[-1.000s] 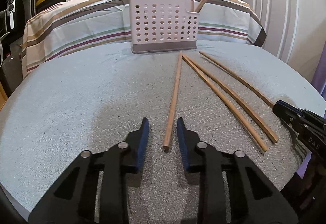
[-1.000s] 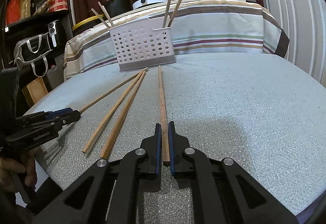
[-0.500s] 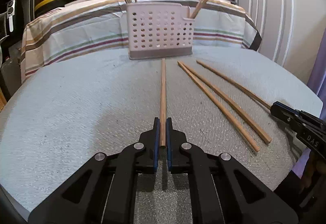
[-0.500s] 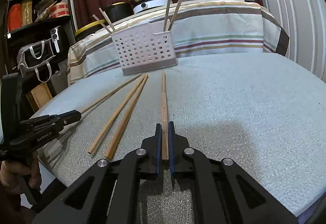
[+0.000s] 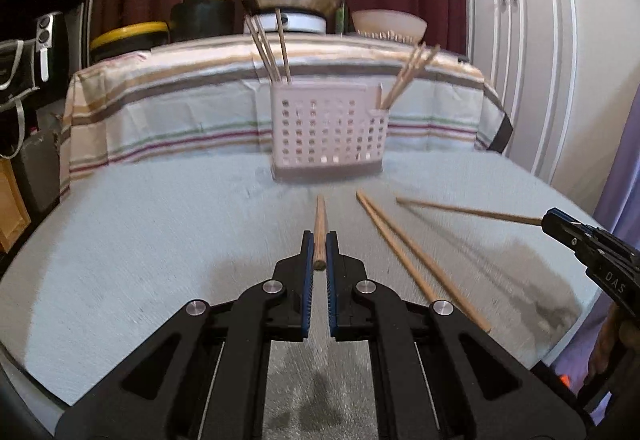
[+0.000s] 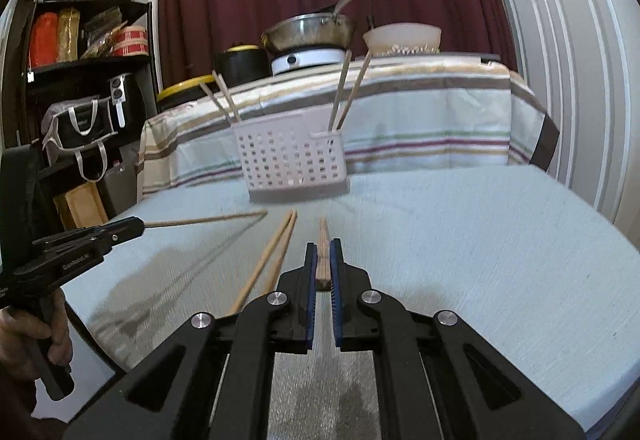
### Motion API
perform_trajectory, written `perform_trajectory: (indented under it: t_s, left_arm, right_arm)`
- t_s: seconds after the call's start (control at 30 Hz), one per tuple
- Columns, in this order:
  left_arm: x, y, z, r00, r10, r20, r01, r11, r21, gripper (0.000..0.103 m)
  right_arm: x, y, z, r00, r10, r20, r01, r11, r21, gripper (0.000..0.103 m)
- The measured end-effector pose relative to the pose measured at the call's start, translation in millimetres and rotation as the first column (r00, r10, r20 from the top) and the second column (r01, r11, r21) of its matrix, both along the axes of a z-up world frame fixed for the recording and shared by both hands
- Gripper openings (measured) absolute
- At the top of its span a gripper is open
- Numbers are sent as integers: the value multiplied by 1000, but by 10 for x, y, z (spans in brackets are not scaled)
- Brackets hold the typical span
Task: Organize utensils
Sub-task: 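Lift the left tool's chopstick into the caddy while the right tool inserts its own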
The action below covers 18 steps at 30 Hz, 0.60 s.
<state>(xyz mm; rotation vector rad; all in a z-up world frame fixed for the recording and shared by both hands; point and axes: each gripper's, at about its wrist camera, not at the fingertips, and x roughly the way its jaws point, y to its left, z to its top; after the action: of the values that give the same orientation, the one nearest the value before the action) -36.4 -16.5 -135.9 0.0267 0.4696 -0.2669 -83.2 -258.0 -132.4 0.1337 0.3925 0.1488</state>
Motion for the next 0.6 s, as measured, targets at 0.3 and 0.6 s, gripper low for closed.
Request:
perform_trajectory:
  t_s: [0.3,0.6]
  left_arm:
    - [-50,94,492,996,21,85,-18,999,-35,6]
    - [248,149,751,997,19,69,-15,998,-57,6]
  right_arm:
    - [-6,-74,415,998,-15,68,15,1000,0,7]
    - [333,-79,662,997,-8,80,9,1000,-8,7]
